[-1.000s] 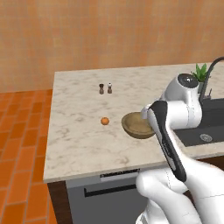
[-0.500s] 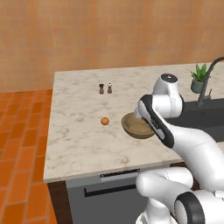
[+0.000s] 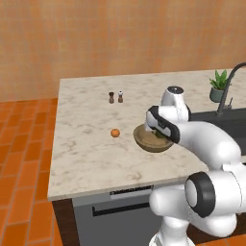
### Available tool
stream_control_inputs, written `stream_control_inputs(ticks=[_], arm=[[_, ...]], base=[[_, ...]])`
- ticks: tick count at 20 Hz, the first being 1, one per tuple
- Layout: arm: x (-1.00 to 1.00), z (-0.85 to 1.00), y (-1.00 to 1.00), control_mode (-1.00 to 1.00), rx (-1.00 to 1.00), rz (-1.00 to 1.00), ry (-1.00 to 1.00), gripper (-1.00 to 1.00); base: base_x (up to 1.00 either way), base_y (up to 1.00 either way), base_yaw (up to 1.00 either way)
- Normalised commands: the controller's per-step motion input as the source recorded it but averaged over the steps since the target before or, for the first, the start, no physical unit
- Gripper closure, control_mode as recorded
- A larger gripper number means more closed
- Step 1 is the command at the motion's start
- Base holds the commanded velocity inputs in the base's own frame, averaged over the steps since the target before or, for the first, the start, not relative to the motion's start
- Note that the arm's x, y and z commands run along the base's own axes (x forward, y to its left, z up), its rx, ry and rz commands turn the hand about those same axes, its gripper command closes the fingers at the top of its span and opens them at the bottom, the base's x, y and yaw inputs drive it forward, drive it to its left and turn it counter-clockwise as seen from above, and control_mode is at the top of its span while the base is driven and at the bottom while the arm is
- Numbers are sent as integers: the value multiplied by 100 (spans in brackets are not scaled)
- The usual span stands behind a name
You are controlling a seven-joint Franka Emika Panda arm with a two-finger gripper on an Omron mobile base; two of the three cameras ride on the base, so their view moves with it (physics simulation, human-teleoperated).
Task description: Pick the lime from the sink and place it in the bowl. Then pick the bowl and place it in the microwave. Then close the microwave door and press the start button.
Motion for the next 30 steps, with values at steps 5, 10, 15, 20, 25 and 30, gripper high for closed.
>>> stream_control_inputs(ticks=[5, 10, 15, 20, 25, 30], arm=[[45, -54, -2, -100, 0, 0, 1, 100], [32, -39, 0, -100, 0, -2, 2, 100], [11, -37, 0, -100, 0, -3, 5, 100], [7, -11, 0, -100, 0, -2, 1, -100], [1, 2, -2, -100, 0, 0, 0, -100], [-9, 33, -7, -100, 2, 0, -3, -100]], base=[[0, 0, 0], [0, 0, 0], [0, 0, 0], [0, 0, 0], [0, 0, 0], [0, 0, 0]])
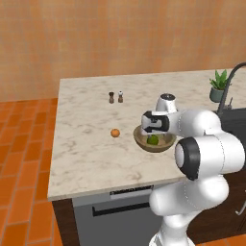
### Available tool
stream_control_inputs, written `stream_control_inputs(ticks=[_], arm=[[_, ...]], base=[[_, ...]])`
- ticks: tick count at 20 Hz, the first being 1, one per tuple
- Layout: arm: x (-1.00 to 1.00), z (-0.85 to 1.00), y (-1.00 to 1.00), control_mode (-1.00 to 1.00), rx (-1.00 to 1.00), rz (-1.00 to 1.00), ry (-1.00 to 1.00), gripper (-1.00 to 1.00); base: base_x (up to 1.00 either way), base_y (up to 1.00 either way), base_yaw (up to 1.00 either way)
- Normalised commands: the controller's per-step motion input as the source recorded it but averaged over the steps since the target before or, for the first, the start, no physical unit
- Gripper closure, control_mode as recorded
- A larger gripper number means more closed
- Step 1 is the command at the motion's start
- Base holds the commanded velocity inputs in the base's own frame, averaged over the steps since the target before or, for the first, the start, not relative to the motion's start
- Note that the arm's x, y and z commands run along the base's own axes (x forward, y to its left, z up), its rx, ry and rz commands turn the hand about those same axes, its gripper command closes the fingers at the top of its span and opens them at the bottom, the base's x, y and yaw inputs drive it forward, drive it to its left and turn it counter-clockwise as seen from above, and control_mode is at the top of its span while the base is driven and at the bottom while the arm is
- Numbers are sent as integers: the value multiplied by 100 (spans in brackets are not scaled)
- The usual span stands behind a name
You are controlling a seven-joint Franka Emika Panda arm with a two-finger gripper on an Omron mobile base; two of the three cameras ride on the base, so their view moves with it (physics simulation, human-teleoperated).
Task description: Pick the lime from the sink and place it in the bowl. Then pick the bowl and place it in the microwave. Then close the microwave door and press the start button.
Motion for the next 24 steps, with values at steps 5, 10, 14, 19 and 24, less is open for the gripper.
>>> stream_control_inputs(ticks=[5, 10, 14, 19, 24], arm=[[-12, 45, -51, -100, 8, 0, 0, -100], [-1, 7, -85, -100, 6, -3, 0, -100], [2, 0, -50, -100, 7, -3, 0, -100], [3, -14, -25, -100, 11, -5, 0, -100], [25, -32, 4, -100, 10, -5, 0, -100]], base=[[0, 0, 0], [0, 0, 0], [0, 0, 0], [0, 0, 0], [0, 0, 0]])
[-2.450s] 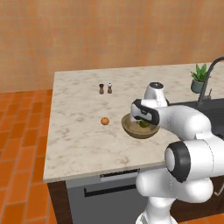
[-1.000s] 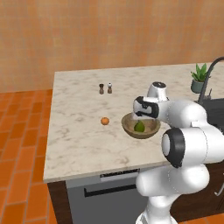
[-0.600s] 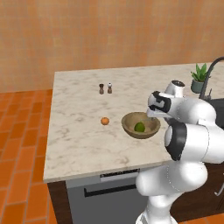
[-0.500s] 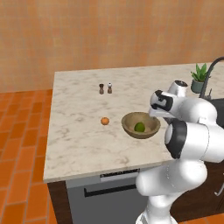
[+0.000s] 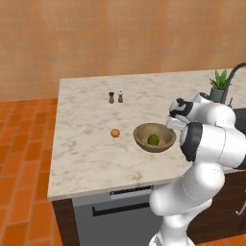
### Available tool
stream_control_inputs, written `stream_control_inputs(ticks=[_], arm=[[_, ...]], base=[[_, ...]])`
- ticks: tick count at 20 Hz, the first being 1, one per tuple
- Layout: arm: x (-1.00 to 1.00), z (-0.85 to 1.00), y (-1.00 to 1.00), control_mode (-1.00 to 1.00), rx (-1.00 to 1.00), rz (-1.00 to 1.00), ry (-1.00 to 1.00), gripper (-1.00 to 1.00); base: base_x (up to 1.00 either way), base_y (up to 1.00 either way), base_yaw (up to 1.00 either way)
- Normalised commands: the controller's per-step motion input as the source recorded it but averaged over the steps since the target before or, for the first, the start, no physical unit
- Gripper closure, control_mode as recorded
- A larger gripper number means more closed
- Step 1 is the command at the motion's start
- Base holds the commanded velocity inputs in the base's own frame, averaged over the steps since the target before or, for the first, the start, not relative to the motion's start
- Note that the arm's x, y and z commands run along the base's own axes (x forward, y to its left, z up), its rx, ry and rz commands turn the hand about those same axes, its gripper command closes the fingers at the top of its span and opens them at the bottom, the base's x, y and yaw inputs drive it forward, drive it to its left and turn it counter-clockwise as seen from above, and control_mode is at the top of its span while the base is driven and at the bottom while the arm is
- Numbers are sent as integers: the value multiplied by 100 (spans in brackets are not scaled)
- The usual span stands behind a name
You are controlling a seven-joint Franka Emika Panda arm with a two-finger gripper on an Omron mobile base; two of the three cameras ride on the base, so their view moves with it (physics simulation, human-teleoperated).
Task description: Pick the lime from the sink and place it in the bowl. Then pick the bowl and place it in the microwave. Then close the microwave door and press the start button.
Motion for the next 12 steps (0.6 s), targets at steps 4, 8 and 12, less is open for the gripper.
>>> stream_control_inputs(ticks=[4, 8, 12], arm=[[21, -38, 1, -100, 2, -5, 0, -100], [23, -35, 15, -100, 0, -5, 0, -100], [21, -30, 24, -100, 0, -5, 0, -100]], base=[[0, 0, 0], [0, 0, 0], [0, 0, 0]])
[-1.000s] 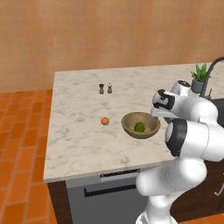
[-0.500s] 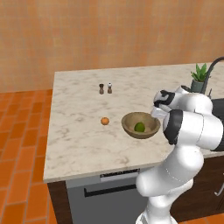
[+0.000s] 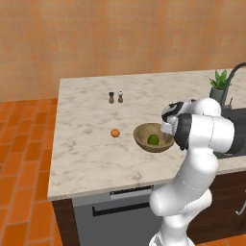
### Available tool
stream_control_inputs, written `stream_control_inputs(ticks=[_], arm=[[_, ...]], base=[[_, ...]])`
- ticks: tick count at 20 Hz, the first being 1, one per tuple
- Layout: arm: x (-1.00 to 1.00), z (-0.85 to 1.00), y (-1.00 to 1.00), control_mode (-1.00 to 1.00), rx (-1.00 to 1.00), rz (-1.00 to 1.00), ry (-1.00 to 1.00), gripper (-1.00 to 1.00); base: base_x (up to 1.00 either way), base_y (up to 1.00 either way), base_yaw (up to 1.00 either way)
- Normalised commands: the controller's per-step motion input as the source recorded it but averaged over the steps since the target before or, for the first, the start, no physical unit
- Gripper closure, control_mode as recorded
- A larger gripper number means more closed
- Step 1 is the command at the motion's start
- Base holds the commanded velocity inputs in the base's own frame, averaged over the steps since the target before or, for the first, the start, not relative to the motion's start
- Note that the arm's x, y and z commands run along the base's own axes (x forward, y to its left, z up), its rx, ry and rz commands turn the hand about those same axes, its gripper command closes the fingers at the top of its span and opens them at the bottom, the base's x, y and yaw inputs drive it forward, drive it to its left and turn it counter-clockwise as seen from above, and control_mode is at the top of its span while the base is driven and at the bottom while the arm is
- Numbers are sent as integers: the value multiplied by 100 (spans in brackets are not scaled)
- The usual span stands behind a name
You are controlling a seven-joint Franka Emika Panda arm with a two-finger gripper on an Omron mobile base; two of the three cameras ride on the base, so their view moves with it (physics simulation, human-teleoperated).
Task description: Pick the lime from the sink and place it in the bowl. Then pick the bowl and place it in the microwave. Then close the microwave door and press the start button.
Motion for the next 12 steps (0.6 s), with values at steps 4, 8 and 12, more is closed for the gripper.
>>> stream_control_inputs(ticks=[4, 8, 12], arm=[[14, -41, 22, -100, 0, -5, 1, 100], [8, -26, 19, -100, 0, -4, 2, 100], [-14, 3, 8, -100, 0, -5, -8, 100]], base=[[0, 0, 0], [0, 0, 0], [0, 0, 0]])
